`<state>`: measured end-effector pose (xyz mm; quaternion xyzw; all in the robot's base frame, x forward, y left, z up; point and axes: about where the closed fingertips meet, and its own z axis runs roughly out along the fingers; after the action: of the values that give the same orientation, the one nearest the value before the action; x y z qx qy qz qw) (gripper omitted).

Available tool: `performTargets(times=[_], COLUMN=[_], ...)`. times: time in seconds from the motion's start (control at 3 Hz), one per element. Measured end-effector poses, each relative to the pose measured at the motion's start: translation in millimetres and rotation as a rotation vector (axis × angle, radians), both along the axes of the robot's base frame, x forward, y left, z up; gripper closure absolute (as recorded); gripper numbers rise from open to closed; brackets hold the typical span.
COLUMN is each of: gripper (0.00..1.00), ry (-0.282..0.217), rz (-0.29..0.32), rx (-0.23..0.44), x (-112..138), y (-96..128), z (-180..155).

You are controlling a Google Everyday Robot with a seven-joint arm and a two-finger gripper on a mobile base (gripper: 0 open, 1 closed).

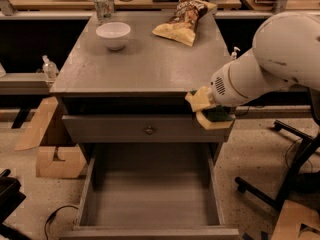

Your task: Place sponge into middle drawer

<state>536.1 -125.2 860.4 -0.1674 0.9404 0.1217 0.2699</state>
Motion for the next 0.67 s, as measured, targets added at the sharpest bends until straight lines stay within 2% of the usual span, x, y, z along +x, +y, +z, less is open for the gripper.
performTargets(times=[0.33,0.67], gripper=[1.00,1.00], ry=[0.013,0.042], rz=[0.033,0.081], rx=[0.015,0.035], x=[3,-3], y=[12,33], z=[-29,-94])
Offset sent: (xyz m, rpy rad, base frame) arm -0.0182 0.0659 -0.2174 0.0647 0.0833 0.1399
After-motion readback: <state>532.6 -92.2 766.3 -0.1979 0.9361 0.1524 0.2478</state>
